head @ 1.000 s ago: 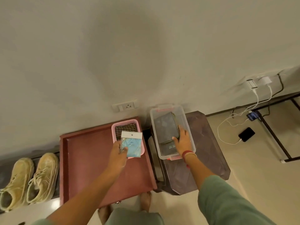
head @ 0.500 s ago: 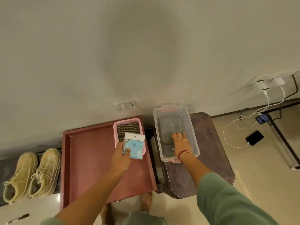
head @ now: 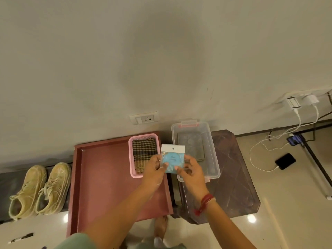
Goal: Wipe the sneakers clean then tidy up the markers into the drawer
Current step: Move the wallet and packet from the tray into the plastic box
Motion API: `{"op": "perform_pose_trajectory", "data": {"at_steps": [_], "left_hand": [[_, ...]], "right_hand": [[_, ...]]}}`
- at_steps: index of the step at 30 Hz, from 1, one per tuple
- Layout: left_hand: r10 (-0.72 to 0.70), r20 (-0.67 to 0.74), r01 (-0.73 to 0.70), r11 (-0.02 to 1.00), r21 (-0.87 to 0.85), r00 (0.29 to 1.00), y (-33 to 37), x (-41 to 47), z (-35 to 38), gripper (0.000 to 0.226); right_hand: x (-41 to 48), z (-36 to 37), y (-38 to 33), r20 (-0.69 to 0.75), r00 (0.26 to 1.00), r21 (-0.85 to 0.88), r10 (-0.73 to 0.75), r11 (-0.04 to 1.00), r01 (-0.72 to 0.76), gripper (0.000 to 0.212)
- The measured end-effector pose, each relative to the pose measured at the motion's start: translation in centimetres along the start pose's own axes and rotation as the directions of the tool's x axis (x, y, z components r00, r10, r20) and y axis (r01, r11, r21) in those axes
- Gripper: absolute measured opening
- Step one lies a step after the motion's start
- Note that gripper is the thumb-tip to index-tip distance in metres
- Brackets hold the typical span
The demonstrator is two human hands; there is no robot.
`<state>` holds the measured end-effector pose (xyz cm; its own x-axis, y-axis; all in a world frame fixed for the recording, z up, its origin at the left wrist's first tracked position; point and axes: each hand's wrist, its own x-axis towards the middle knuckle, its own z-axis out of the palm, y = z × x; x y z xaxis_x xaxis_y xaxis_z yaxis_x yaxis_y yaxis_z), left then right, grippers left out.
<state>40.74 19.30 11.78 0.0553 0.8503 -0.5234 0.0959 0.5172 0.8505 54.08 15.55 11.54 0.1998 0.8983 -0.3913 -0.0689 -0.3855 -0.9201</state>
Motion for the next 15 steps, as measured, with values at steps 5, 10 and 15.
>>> {"op": "perform_pose_trajectory", "data": {"at_steps": [5,10,15], "left_hand": [[0.043,-0.033,-0.037,0.985,0.168,0.999,-0.2,0.3,0.2,0.028],[-0.012,-0.084,0.034,0.964,0.263,0.996,-1.7,0.4,-2.2,0.027],[-0.047,-0.136,0.086,0.952,0.294,0.990,-3.2,-0.3,-4.3,0.026]], "right_hand": [[3.3,-2.1,-0.3,-0.344,0.938,0.039,0.039,0.999,-0.027,0.032],[10.0,-4.9,1.3,-0.306,0.951,-0.216,0.043,0.970,-0.113,0.034],[11.3,-4.0,3.7,-0.245,0.963,-0.819,-0.109,0.555,-0.145,0.058]]}}
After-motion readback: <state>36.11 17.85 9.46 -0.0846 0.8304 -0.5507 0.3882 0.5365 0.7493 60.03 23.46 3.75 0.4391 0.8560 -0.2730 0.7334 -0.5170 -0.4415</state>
